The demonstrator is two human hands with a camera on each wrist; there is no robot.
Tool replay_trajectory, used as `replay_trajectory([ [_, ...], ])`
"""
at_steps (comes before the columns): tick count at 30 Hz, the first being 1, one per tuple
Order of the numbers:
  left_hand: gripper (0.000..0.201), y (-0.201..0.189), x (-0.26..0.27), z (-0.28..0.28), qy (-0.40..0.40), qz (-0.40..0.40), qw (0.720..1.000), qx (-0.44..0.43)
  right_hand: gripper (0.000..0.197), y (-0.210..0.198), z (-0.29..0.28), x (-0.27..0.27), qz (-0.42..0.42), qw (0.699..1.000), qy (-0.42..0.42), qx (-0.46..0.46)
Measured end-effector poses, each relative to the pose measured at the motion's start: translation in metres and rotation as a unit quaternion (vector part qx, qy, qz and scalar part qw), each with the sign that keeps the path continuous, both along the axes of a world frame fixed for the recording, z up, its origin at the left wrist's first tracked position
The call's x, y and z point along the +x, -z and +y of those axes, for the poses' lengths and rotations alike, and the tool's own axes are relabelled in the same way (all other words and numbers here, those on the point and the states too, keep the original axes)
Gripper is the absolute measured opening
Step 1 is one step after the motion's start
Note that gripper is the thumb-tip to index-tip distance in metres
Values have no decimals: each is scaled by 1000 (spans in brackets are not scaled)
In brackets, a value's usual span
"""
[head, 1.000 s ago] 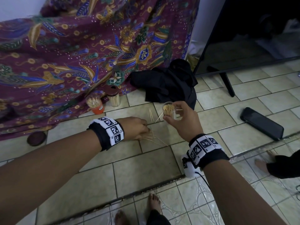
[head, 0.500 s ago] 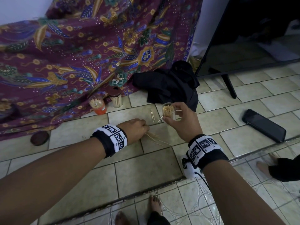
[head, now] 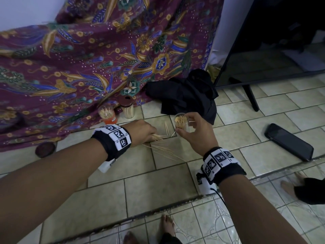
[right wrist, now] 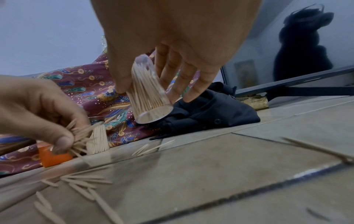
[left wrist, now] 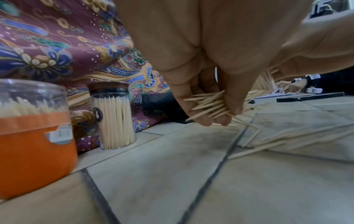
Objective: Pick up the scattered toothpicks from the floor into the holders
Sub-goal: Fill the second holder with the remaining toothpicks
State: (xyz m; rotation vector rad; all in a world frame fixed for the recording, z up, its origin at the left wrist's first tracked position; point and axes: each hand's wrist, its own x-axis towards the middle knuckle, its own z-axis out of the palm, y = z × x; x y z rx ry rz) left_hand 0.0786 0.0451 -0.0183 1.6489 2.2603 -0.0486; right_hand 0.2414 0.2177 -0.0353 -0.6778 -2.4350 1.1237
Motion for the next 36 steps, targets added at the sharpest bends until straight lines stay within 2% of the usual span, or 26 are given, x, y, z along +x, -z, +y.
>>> replay_trajectory([
  [10, 19, -61, -27, -9, -43, -30, 997, 56, 46, -6, -6, -20, 9, 999, -29, 19],
  [20, 18, -112, -40, 3, -6, -3, 996, 93, 49, -12, -17, -35, 0, 998, -58, 32],
  [26, 18, -121, -42, 20, 24, 46, 998, 47, 48, -16, -26, -40, 1, 997, -74, 33],
  [36, 20, -122, -38, 26, 37, 48, 998, -12, 46, -21, -30, -40, -1, 996, -82, 44],
])
